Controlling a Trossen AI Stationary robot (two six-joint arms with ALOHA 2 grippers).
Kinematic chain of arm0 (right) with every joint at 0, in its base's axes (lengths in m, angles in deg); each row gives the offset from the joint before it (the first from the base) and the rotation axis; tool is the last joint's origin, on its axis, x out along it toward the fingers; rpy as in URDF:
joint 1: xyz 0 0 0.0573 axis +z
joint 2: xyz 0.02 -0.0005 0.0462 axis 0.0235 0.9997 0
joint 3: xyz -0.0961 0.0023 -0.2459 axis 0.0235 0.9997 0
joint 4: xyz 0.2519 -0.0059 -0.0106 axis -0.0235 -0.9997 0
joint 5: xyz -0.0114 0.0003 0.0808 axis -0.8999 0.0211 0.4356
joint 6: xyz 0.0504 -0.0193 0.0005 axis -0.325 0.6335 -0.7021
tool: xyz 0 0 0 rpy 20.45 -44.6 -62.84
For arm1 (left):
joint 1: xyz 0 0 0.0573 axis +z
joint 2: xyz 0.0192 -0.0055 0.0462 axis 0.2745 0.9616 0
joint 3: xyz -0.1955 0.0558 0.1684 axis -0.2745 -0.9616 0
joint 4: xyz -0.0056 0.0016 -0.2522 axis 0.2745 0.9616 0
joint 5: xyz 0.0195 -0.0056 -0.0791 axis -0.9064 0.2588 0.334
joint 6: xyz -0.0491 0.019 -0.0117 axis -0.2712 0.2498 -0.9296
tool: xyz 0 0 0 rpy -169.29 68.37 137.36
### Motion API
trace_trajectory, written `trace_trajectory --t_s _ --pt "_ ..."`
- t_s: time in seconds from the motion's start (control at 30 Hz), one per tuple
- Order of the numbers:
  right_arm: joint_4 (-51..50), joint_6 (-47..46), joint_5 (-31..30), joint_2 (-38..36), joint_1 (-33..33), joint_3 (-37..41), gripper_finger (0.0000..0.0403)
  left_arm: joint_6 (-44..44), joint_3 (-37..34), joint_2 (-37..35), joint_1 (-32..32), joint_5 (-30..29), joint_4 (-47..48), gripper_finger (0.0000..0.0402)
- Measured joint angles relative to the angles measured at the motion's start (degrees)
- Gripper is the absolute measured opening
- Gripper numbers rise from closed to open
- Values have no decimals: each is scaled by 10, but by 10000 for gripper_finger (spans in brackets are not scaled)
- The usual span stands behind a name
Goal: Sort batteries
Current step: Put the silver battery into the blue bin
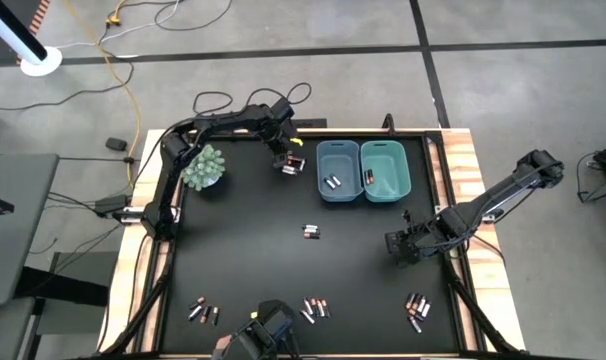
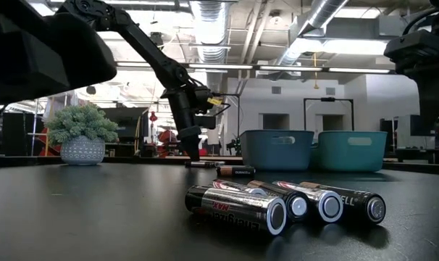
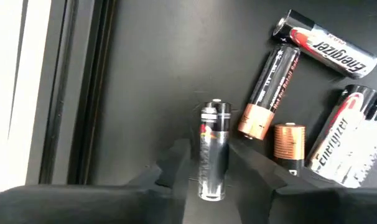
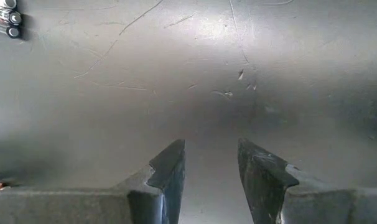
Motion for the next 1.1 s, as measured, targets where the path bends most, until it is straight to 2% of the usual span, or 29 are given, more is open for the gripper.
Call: trace_trajectory --t_s 0.17,0.47,0.73,0.93,1.1 --pt "0 0 0 0 0 0 163 13 0 0 0 -4 -3 41" --pt "-2 -1 0 0 0 0 163 7 23 1 0 -28 24 40" --pt "-2 15 0 0 0 0 163 -21 70 1 -3 -34 99 42" --pt "-2 29 0 0 0 0 163 -49 123 1 -16 -32 168 42" --pt "-2 30 0 0 0 0 163 -55 193 1 -41 -31 219 42"
